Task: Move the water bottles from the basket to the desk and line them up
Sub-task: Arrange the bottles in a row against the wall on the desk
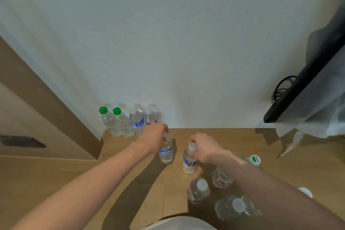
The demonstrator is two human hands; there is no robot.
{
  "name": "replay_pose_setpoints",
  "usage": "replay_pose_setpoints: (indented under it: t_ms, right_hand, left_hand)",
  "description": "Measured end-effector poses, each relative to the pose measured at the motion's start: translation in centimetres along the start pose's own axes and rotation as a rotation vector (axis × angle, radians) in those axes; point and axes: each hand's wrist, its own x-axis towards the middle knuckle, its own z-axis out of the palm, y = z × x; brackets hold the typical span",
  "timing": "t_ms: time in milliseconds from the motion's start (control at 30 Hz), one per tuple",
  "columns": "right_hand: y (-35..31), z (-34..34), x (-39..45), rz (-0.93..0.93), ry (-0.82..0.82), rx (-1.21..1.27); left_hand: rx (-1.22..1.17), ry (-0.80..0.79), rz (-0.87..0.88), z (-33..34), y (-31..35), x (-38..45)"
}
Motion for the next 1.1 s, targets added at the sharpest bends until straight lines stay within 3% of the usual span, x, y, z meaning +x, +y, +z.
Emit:
replay_pose_setpoints:
  t_ms: [533, 1100]
  right_hand:
    - [0.6, -4.6, 6.1, 0.077, 0.049, 0.055]
    - [-1.8, -4.9, 15.0, 0.000, 0.145, 0.002]
  left_hand:
    - [-0.016, 0.017, -0.061, -0.5, -2.7, 10.8]
    - [-0.091, 0.113, -0.011, 1.1, -5.0, 13.0]
